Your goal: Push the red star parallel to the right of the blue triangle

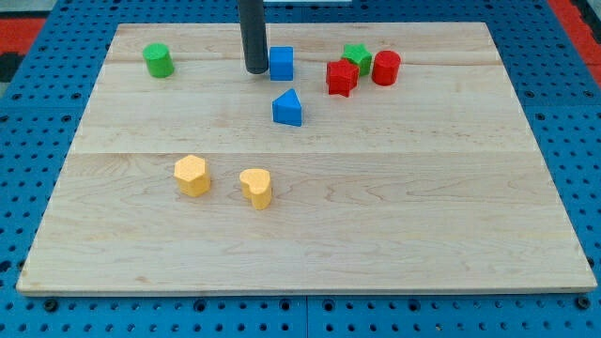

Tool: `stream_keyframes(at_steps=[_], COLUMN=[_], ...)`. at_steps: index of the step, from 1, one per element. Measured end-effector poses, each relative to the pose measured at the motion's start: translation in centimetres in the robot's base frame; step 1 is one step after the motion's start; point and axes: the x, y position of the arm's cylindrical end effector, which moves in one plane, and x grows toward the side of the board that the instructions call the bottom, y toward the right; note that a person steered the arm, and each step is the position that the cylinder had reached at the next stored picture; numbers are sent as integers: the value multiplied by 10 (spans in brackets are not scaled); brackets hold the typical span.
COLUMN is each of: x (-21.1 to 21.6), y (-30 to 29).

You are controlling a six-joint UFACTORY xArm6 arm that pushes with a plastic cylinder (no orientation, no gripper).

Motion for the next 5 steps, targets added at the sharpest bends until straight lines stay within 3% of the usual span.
stream_keyframes(at_steps=[1, 3, 4, 5], x=[0, 81, 87, 73], y=[-2, -49, -45, 15])
